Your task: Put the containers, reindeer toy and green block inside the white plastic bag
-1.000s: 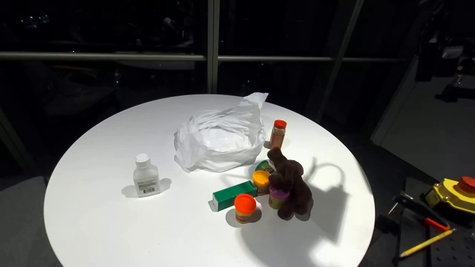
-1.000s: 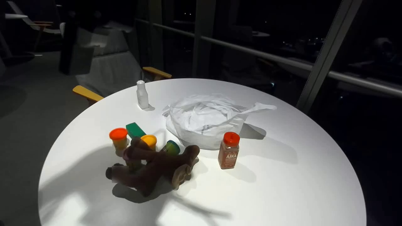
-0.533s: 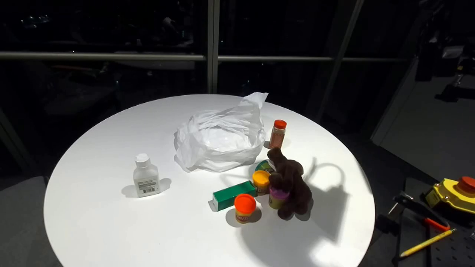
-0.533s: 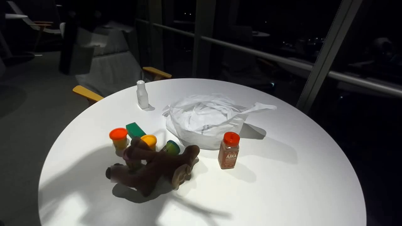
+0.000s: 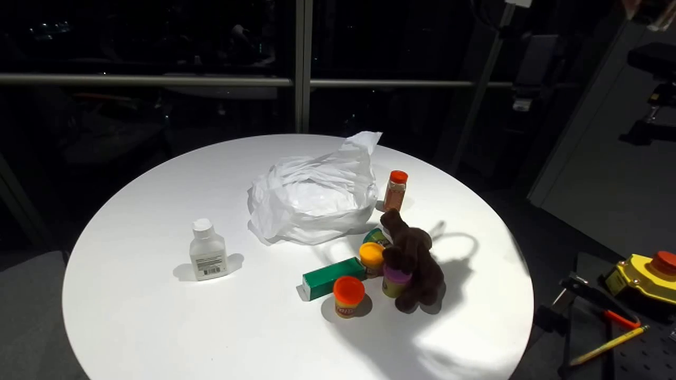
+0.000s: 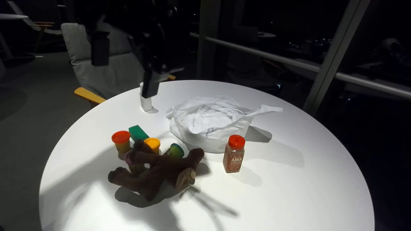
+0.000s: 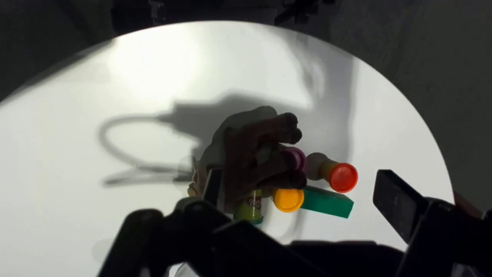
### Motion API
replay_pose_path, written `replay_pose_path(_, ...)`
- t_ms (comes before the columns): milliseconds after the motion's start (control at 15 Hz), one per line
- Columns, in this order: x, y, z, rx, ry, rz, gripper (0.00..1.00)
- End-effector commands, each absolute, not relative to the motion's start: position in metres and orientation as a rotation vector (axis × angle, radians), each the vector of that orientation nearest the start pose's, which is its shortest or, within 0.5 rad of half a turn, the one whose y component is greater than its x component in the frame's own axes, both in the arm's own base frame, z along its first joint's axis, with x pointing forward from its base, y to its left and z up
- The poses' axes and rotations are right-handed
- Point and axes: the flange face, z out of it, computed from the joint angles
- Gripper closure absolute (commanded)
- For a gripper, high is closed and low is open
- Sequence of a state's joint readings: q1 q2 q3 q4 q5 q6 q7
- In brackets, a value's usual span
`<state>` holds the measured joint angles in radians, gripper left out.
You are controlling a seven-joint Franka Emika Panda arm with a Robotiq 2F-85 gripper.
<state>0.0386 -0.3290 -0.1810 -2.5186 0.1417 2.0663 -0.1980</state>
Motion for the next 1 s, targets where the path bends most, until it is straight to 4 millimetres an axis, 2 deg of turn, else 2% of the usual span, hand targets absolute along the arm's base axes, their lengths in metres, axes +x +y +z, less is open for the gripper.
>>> replay_pose_path(0, 0.447, -0.047, 0.350, -3.001, 0.196, 0.060, 0.00)
replay_pose_path(267, 0.474, -0.046, 0.308, -3.070, 0.396, -0.039, 0.00)
replay_pose_path(667, 0.518, -0.068, 0.262, -3.072, 0.614, -0.216, 0.00)
replay_pose_path(933, 0.545, -0.083, 0.235, -3.078, 0.719, -0.228, 0.00)
